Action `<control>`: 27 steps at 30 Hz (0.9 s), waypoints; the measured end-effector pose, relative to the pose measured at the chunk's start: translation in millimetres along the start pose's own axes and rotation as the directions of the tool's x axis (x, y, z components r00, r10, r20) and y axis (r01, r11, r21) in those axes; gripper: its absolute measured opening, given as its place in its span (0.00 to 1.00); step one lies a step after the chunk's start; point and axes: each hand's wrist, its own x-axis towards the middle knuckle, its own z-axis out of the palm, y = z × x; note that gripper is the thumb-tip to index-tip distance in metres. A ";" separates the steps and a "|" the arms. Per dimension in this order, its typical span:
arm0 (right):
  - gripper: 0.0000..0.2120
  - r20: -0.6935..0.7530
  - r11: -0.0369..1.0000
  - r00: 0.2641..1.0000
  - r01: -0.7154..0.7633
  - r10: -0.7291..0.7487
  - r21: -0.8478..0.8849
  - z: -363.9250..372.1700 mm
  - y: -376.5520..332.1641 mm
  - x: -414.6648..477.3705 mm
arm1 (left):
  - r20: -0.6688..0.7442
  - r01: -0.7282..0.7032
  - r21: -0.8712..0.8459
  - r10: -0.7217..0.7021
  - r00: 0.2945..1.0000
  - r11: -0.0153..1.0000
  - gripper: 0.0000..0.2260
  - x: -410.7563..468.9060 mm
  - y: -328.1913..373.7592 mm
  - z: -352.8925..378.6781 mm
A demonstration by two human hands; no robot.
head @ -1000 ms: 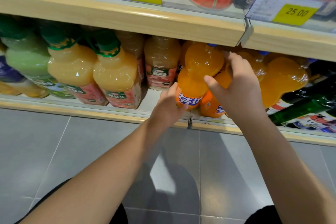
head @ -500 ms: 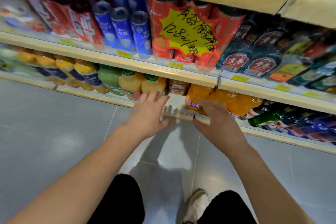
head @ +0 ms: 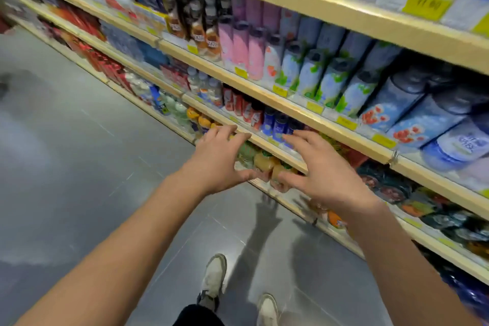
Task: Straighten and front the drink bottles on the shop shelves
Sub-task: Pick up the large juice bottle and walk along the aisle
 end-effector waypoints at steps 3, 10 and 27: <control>0.36 -0.034 0.988 0.987 0.157 -0.157 -0.016 -24.7 -44.0 15.7 | -0.072 0.104 -0.044 -0.107 0.992 0.994 0.39 -36.0 -14.9 -34.4; 0.35 0.035 0.918 0.919 0.395 -0.394 -0.031 -26.3 -143.3 61.6 | -0.124 0.350 -0.129 -0.365 0.923 0.928 0.38 -112.9 -76.4 -73.7; 0.34 0.154 0.754 0.742 0.656 -0.652 0.027 84.1 -442.7 230.9 | -0.168 0.631 -0.188 -0.657 0.735 0.753 0.37 -210.6 -364.4 -155.9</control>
